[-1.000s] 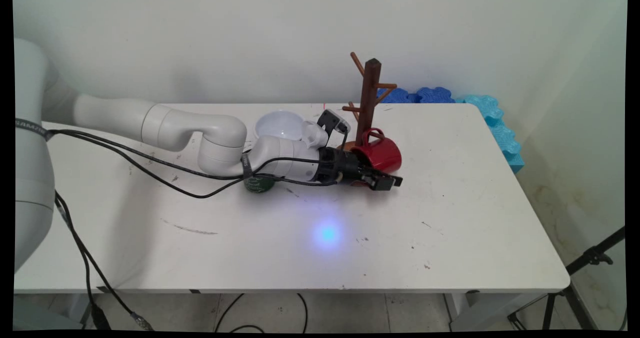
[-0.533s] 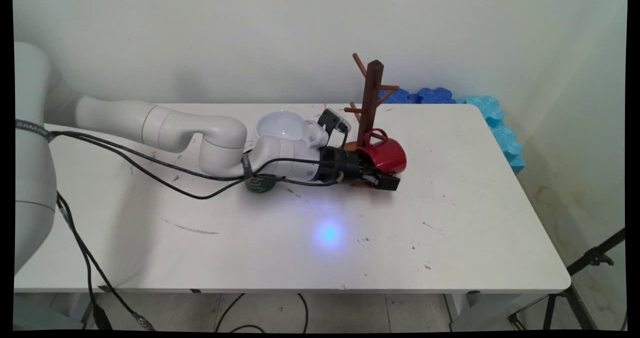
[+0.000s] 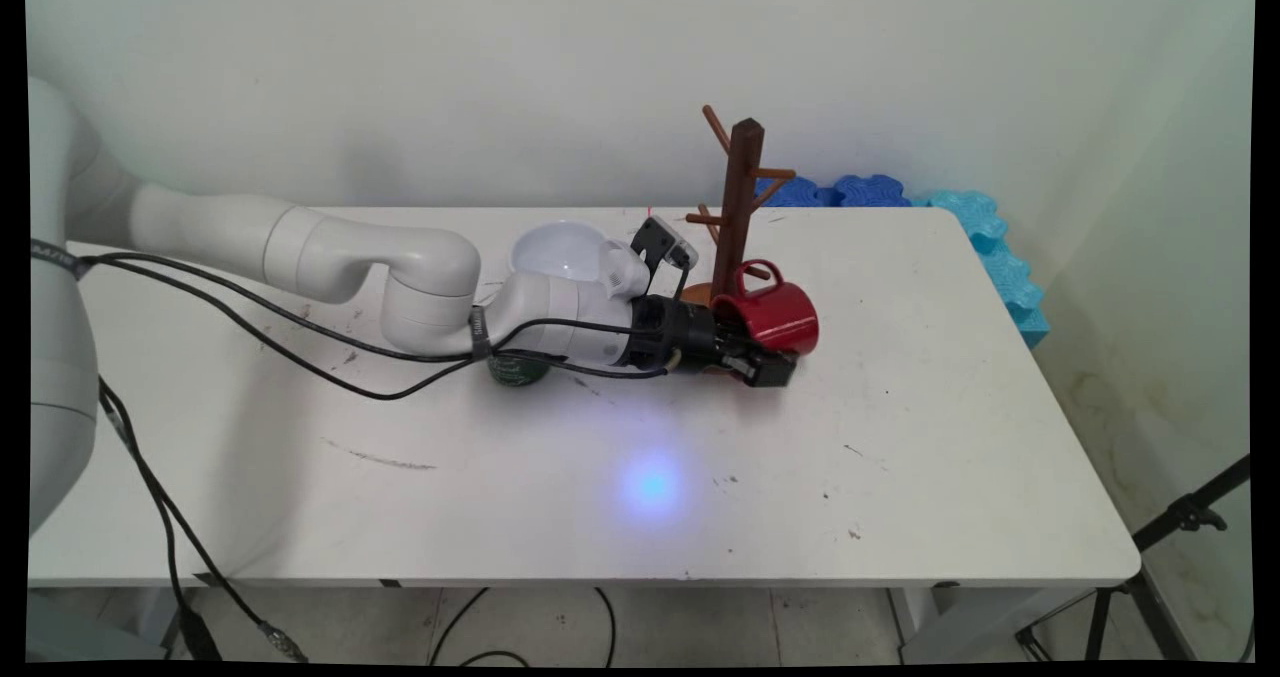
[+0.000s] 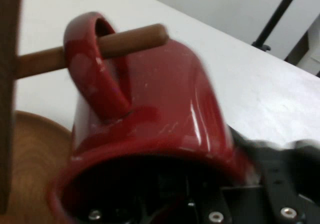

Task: Place the picked object on the table

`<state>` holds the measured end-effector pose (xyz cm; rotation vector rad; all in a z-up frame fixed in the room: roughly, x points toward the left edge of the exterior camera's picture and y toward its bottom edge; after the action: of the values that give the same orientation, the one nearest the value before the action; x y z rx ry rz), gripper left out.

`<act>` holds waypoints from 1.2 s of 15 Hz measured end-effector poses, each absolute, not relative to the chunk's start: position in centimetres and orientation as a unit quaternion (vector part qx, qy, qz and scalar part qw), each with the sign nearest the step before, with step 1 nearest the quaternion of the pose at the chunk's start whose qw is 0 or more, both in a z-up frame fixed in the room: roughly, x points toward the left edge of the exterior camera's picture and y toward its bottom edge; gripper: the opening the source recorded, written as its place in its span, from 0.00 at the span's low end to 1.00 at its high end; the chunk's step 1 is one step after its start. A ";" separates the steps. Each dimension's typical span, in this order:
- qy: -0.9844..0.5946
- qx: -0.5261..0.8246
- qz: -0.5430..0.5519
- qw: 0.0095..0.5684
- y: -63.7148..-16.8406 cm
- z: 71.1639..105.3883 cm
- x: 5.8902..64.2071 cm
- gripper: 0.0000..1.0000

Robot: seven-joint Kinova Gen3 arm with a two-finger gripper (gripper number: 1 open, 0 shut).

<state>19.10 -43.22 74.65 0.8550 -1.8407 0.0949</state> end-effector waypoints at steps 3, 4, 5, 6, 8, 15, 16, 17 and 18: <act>-0.771 0.345 0.037 0.534 -42.6 75.8 19.1 0.00; -0.771 0.340 0.036 0.537 -42.3 76.3 19.1 0.00; -0.771 0.337 0.035 0.539 -42.1 76.7 19.1 0.00; -0.772 0.334 0.035 0.540 -42.0 76.9 19.1 0.00; -0.772 0.327 0.033 0.544 -41.6 77.6 19.1 0.00; -0.774 0.306 0.027 0.554 -40.5 79.5 19.1 0.00; -0.774 0.302 0.026 0.555 -40.3 79.9 19.1 0.00; -0.775 0.299 0.025 0.557 -40.1 80.2 19.2 0.00; -0.775 0.297 0.025 0.558 -40.0 80.4 19.2 0.00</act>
<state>19.15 -39.99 80.43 0.7001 -1.8284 0.0579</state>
